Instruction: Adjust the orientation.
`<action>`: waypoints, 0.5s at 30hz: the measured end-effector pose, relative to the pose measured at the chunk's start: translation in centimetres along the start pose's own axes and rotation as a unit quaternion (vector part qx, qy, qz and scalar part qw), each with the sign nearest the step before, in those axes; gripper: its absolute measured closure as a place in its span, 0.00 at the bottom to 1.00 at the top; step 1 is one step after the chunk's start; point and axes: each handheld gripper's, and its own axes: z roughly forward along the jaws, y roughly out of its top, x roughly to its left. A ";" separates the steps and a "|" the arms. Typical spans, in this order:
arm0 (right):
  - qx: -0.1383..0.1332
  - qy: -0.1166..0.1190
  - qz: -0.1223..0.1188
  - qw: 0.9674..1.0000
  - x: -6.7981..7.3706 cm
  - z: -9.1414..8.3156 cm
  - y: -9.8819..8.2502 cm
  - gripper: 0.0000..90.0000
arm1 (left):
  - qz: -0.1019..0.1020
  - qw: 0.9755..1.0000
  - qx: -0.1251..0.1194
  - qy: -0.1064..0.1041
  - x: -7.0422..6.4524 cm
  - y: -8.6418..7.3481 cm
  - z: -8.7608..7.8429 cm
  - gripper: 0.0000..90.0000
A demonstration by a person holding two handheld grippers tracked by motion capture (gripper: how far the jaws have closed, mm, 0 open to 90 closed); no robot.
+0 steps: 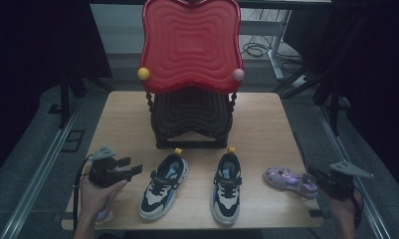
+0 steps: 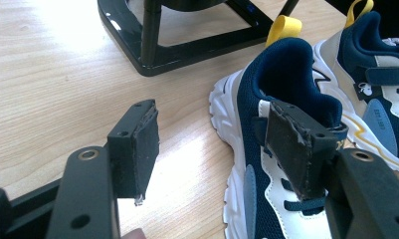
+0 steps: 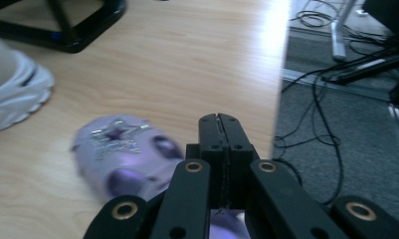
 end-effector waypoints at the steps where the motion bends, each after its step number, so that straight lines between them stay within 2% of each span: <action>1: 0.000 -0.003 0.002 1.000 -0.3 -0.1 -0.1 1.00 | -0.001 1.000 -0.002 0.001 0.0 0.0 -0.1 0.42; 7: 0.006 -0.014 0.034 0.999 -2.5 -0.4 -1.4 1.00 | -0.003 1.000 -0.007 0.003 0.0 0.0 -0.4 0.42; 15: 0.027 -0.016 0.043 0.999 -3.2 0.4 -2.5 1.00 | -0.004 1.000 -0.009 0.009 0.1 -0.1 -0.4 0.42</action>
